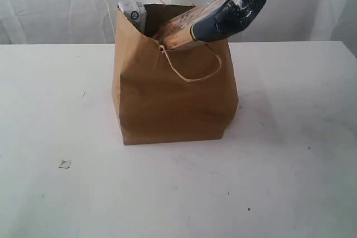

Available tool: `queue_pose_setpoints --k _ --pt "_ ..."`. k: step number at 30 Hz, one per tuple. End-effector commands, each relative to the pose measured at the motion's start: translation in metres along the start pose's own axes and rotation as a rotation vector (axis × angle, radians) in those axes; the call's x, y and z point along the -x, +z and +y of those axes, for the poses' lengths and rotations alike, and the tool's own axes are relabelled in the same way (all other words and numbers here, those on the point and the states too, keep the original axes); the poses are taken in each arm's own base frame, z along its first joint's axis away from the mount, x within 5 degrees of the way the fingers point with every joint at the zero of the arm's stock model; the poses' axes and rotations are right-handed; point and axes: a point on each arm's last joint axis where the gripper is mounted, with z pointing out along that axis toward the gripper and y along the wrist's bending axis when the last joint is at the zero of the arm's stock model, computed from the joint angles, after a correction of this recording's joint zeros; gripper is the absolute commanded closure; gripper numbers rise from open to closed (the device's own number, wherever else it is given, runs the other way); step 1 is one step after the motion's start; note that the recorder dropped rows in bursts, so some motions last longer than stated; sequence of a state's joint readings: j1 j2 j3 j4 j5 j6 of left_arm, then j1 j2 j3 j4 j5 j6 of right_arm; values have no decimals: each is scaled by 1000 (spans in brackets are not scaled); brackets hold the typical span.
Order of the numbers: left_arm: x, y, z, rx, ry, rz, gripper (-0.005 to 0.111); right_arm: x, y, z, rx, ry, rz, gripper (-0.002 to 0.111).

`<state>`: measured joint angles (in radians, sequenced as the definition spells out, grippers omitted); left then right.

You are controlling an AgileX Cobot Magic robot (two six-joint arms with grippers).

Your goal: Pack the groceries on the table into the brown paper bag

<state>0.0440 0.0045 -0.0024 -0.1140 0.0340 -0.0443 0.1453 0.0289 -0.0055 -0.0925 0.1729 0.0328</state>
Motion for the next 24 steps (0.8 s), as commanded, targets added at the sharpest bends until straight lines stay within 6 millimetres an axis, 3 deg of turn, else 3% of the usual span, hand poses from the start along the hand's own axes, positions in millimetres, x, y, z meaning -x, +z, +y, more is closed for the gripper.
queue_pose_setpoints --k 1,9,24 --pt "0 0 0 4 -3 -14 106 -1 0 0 -7 -11 -3 62" --pt "0 0 1 8 122 -13 106 -1 0 0 -7 -11 -3 62" --pt "-1 0 0 6 65 2 106 -1 0 0 -7 -11 -3 62"
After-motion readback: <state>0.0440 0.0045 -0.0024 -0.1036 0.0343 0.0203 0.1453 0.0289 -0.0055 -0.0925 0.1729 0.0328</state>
